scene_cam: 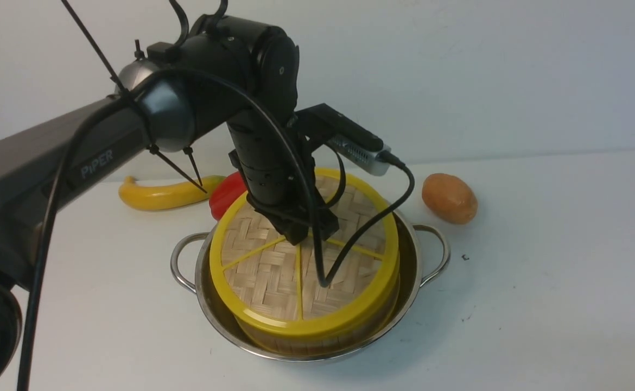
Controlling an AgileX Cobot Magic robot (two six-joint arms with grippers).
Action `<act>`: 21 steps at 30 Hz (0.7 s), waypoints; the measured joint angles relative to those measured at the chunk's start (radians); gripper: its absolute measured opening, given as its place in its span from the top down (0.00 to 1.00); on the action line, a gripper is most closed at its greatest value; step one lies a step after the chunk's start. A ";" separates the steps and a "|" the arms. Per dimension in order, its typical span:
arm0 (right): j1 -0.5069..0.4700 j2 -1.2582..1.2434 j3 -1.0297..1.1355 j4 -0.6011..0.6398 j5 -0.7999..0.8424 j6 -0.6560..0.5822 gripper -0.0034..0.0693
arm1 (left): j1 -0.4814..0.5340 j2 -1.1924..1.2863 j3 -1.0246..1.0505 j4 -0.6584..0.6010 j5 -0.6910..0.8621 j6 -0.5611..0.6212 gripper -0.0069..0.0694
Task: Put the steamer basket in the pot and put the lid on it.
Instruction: Use the left arm to place the steamer lid on the steamer
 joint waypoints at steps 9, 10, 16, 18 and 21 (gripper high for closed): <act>0.000 0.000 0.000 0.000 0.000 0.000 0.62 | 0.000 0.003 -0.031 -0.010 0.000 0.007 0.76; 0.000 0.000 0.000 0.000 0.000 0.000 0.62 | 0.000 0.003 -0.031 -0.010 0.000 0.007 0.76; 0.000 0.000 0.000 0.000 0.000 0.000 0.62 | 0.000 0.005 -0.049 -0.023 -0.001 0.007 0.76; 0.000 0.000 0.000 0.000 0.000 0.000 0.62 | 0.000 0.005 -0.049 -0.023 -0.001 0.008 0.76; 0.000 0.000 0.000 0.000 0.000 0.000 0.62 | 0.000 0.005 -0.049 -0.023 -0.001 0.008 0.76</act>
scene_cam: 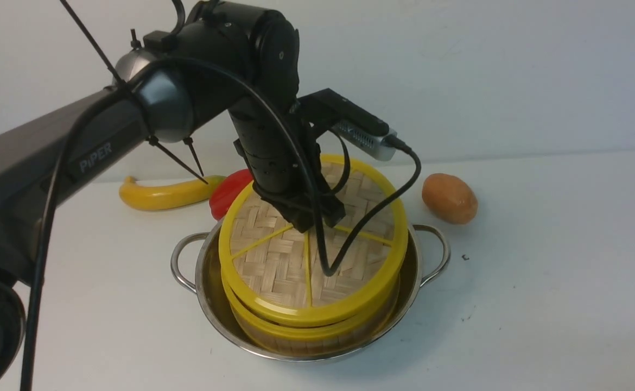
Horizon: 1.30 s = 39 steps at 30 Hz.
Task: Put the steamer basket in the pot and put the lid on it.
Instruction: Use the left arm to place the steamer lid on the steamer
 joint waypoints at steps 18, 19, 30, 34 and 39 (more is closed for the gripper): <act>0.000 0.000 0.000 0.000 0.000 0.000 0.62 | 0.000 -0.035 0.022 -0.036 0.000 -0.068 0.76; 0.000 0.000 0.000 0.000 0.000 0.000 0.62 | 0.000 -0.035 0.026 -0.032 0.001 -0.068 0.76; 0.000 0.000 0.000 0.000 0.000 0.000 0.62 | 0.000 -0.018 0.028 -0.003 0.001 -0.077 0.76; 0.000 0.000 0.000 0.000 0.000 0.000 0.62 | 0.000 0.007 0.028 -0.003 0.001 -0.073 0.76; 0.000 0.000 0.000 0.000 0.000 0.000 0.62 | 0.000 0.025 0.028 -0.002 0.001 -0.064 0.76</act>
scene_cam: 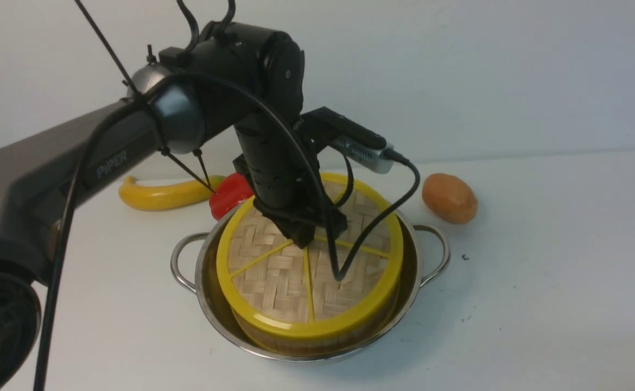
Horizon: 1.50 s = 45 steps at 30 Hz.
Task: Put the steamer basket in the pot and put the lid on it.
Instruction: Use the left arm to place the steamer lid on the steamer
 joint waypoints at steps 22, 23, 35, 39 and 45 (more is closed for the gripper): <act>0.000 0.000 0.000 0.000 0.000 0.000 0.62 | -0.001 0.011 -0.009 0.034 -0.012 0.037 0.76; 0.000 0.000 0.000 0.000 0.000 0.000 0.62 | -0.001 0.012 -0.009 0.034 -0.013 0.039 0.76; 0.000 0.000 0.000 0.000 0.000 0.000 0.62 | -0.001 0.029 -0.020 0.025 -0.037 0.064 0.76; 0.000 0.000 0.000 0.000 0.000 0.000 0.62 | -0.001 0.030 -0.024 0.025 -0.057 0.082 0.72; 0.000 0.000 0.000 0.000 0.000 0.000 0.62 | -0.001 0.030 -0.029 0.009 -0.083 0.120 0.57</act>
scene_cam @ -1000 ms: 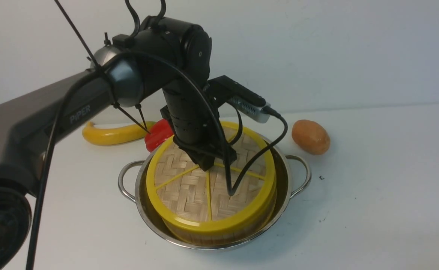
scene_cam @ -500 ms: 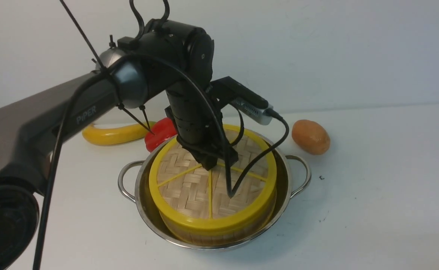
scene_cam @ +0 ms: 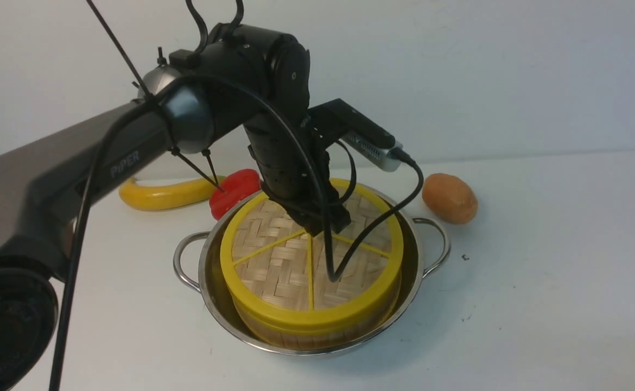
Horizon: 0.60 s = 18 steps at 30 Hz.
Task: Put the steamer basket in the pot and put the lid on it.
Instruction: Use the left arm to place the steamer lid on the steamer
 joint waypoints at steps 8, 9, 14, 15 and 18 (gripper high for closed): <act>0.000 0.000 0.000 0.000 0.000 0.000 0.62 | 0.000 -0.001 -0.018 0.009 0.050 0.014 0.50; 0.000 0.000 0.000 0.000 0.000 0.000 0.62 | 0.000 -0.005 -0.027 0.017 0.059 0.014 0.50; 0.000 0.000 0.000 -0.001 0.000 0.000 0.62 | 0.000 -0.067 -0.107 0.029 0.072 -0.021 0.50; 0.000 0.000 0.000 -0.001 0.000 0.000 0.62 | 0.000 -0.084 -0.124 0.028 0.072 -0.032 0.50; 0.000 0.000 0.000 -0.001 0.000 0.000 0.62 | 0.000 -0.153 -0.181 -0.018 0.066 -0.057 0.50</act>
